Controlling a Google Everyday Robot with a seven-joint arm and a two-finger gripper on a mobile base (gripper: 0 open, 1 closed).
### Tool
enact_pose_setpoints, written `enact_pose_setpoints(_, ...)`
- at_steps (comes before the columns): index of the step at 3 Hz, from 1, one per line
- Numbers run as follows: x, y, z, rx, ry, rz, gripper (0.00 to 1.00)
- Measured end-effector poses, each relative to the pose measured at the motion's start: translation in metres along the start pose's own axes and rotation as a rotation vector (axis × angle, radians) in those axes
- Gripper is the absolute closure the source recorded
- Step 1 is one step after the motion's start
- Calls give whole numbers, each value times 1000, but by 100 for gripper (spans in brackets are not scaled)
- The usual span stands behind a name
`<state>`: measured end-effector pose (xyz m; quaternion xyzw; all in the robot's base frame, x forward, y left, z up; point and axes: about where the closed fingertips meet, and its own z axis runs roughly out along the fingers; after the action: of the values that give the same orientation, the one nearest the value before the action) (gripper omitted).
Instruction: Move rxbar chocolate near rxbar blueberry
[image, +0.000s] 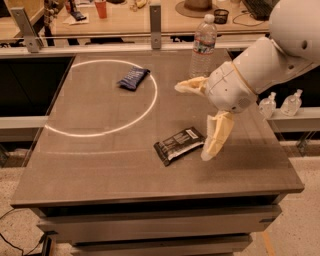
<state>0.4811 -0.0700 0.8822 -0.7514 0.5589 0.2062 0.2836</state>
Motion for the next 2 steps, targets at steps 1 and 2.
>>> enact_pose_setpoints(1, -3, 4, 22, -49, 0, 6, 0)
enact_pose_setpoints(2, 0, 12, 34, -85, 2, 16, 0)
